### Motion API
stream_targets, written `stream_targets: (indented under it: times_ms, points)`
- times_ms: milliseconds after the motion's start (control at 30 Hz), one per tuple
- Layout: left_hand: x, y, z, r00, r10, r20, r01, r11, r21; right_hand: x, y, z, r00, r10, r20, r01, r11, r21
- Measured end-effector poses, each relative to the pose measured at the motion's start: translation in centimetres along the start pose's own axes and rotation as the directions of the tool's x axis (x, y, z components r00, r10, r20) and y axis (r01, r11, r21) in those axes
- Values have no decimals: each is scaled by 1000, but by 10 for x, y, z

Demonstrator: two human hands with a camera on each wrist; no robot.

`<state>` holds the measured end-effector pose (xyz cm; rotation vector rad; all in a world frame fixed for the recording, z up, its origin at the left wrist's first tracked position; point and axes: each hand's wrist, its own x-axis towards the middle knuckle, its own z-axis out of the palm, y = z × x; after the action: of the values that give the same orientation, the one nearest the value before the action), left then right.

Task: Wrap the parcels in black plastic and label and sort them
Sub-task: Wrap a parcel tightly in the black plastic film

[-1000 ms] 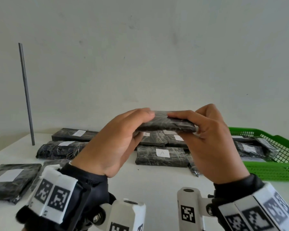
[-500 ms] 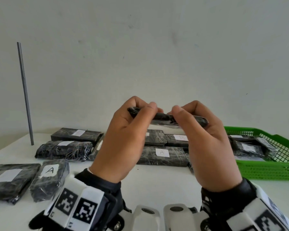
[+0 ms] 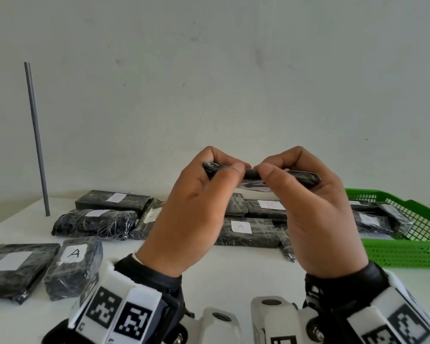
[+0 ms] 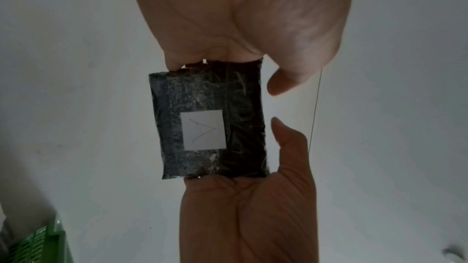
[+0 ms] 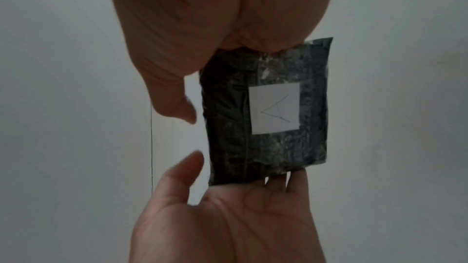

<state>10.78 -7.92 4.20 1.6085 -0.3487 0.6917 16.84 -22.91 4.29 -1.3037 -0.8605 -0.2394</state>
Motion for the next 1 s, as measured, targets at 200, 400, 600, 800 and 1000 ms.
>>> stream_targets:
  times_ms: [200,400,600,800,1000]
  points:
    - [6,-10,-8,997,-76,-19,74,992,-99,2,1,-1,998,50,29,-50,999,0]
    - [7,-13,-7,991,-130,-21,128,989,-73,3,8,-9,994,90,60,-88,996,-34]
    - [8,-18,-9,983,-175,-56,172,983,-67,5,13,-13,990,129,63,-127,991,-39]
    - [11,-12,-11,938,-306,-162,252,924,-287,5,5,-15,980,153,130,-134,981,-143]
    - [14,-10,-18,912,-379,-154,282,855,-435,8,-3,-23,996,83,-5,-80,935,-346]
